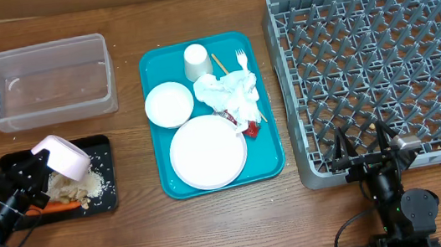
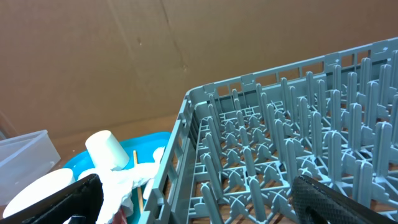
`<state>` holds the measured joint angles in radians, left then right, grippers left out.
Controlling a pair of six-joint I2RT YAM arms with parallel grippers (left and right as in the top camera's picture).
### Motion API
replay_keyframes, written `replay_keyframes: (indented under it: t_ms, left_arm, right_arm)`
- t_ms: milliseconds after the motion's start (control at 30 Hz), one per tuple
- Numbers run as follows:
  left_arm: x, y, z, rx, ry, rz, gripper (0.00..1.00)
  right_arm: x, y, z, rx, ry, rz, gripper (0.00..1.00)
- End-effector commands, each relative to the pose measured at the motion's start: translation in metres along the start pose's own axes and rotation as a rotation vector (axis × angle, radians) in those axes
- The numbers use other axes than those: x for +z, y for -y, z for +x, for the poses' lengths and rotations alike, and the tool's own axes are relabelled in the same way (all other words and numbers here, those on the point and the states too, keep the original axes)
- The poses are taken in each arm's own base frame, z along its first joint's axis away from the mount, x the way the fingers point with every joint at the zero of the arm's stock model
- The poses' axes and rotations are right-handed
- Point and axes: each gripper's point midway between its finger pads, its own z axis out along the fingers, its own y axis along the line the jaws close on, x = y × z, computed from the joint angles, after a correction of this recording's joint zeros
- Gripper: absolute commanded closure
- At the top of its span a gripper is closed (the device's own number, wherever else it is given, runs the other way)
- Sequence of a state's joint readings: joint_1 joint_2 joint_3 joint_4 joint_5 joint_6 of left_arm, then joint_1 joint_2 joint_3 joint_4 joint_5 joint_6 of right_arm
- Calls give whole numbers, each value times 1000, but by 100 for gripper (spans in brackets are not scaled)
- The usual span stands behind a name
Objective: Sort waste into correct bins and load items into the dishwasher rack
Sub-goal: 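Return the emptied bowl to the teal tray and release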
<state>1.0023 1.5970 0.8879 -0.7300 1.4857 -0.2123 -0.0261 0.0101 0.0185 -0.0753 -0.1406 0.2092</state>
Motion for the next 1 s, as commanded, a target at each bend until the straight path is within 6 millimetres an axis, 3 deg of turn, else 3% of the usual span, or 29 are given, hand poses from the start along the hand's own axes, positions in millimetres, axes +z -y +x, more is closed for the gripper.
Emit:
replay_keyframes:
  t_ms: [0, 167, 200, 233, 333, 500, 600, 733, 867, 967]
  left_arm:
    - [-2, 17, 8, -25, -15, 88, 96]
    - [-3, 15, 8, -42, -12, 79, 96]
    - [-4, -2, -8, 2, 29, -33, 96]
    - [-4, -9, -10, -18, 42, -70, 95]
    - [3, 15, 16, 53, -33, 80, 96]
    - [18, 2, 32, 69, -91, -22, 96]
    - [32, 9, 52, 194, -158, -111, 96]
    - [48, 43, 70, 369, -206, -231, 96]
    - [74, 95, 98, 681, -236, -295, 96]
    - [98, 109, 101, 909, -164, -458, 96]
  right_arm:
    - [0, 3, 2, -1, 4, 13, 0]
    - [0, 3, 2, -1, 5, 13, 0]
    - [0, 3, 2, -1, 5, 13, 0]
    - [0, 3, 2, -1, 4, 13, 0]
    - [0, 3, 2, -1, 5, 13, 0]
    - [0, 3, 2, -1, 5, 13, 0]
    - [0, 3, 2, -1, 4, 13, 0]
    - [0, 3, 2, -1, 5, 13, 0]
    - [0, 3, 2, -1, 4, 13, 0]
    - [0, 3, 2, -1, 5, 13, 0]
